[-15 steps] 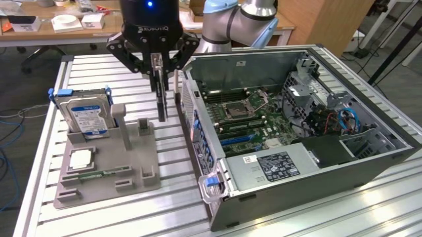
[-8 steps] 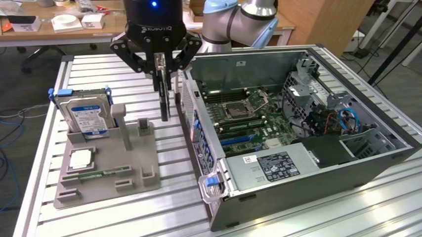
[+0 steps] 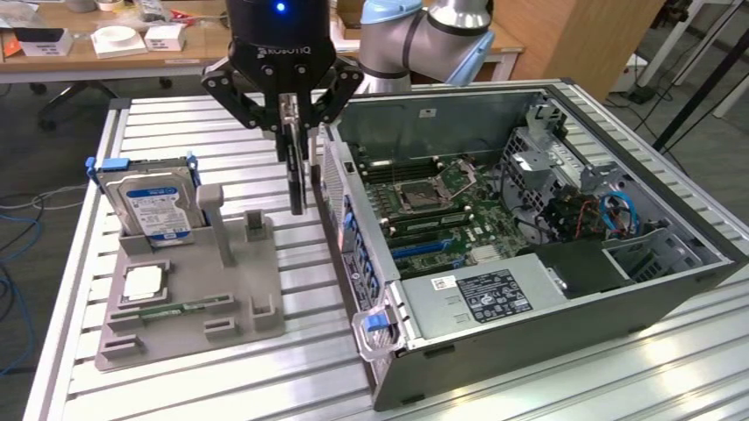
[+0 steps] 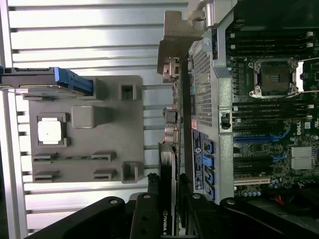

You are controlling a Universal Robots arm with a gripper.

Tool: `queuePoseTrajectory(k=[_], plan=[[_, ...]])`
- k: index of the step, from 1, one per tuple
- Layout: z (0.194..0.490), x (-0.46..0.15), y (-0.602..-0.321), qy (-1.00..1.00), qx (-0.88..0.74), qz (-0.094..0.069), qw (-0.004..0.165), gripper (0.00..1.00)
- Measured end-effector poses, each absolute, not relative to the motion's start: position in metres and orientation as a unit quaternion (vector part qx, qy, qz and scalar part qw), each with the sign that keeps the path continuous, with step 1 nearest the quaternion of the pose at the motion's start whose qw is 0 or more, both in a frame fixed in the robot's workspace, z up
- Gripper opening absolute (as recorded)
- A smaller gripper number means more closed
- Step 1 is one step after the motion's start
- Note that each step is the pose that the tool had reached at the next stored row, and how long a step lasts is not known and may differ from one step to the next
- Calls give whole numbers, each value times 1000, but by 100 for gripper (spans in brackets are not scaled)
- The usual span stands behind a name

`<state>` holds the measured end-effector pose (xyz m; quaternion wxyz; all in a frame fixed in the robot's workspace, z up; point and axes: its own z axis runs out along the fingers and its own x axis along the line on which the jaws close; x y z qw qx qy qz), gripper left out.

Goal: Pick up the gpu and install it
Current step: 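Pick up the gpu and move the gpu toward the slot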

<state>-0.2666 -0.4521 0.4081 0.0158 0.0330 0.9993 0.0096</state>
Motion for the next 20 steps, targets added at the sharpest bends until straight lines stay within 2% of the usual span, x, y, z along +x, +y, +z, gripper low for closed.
queuePoseTrajectory(k=[20], plan=[[408,-256,-452,999,33,10,16,26]])
